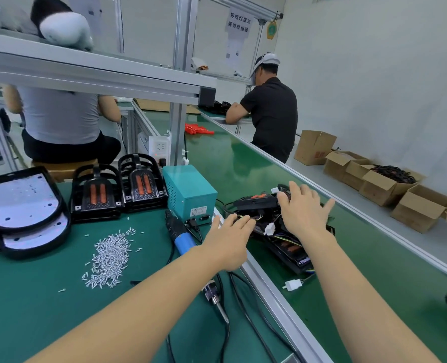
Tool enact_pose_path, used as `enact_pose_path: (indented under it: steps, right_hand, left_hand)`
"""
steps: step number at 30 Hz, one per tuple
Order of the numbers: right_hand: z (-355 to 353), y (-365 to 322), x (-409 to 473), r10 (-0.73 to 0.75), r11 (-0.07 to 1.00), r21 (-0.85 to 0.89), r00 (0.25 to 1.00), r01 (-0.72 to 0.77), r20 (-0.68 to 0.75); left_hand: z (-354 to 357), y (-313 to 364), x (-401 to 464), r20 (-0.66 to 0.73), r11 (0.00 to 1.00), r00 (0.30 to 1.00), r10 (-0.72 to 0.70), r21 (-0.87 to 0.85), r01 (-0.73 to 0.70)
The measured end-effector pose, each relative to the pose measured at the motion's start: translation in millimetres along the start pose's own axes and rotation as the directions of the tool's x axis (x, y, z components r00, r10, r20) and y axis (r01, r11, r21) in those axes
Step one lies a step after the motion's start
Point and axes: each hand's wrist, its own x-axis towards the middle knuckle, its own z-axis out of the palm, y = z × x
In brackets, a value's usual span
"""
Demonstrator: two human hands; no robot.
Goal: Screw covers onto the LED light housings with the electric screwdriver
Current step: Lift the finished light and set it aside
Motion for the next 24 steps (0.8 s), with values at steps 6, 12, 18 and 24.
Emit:
enact_pose_path:
  steps: [6, 12, 18, 24]
  right_hand:
    - [3, -41, -12, -0.09, 0.996, 0.002, 0.995, 0.09, 0.034]
    - [9, -80, -29, -0.187, 0.982, 0.036, 0.98, 0.185, 0.072]
    - [34, -139, -64, -0.37, 0.927, 0.102, 0.921, 0.36, 0.118]
    - [53, -190, -99, -0.505, 0.861, 0.172, 0.84, 0.478, 0.196]
  left_hand:
    - [-1, -24, -25, 0.01, 0.998, 0.998, -0.065, -0.014, 0.065]
    - [-7, -56, -56, -0.023, 0.99, 0.99, -0.142, -0.026, 0.141]
    - [-3, -88, -91, -0.023, 0.966, 0.966, -0.257, -0.029, 0.256]
    - [5, -124, -135, -0.035, 0.93, 0.93, -0.367, -0.045, 0.365]
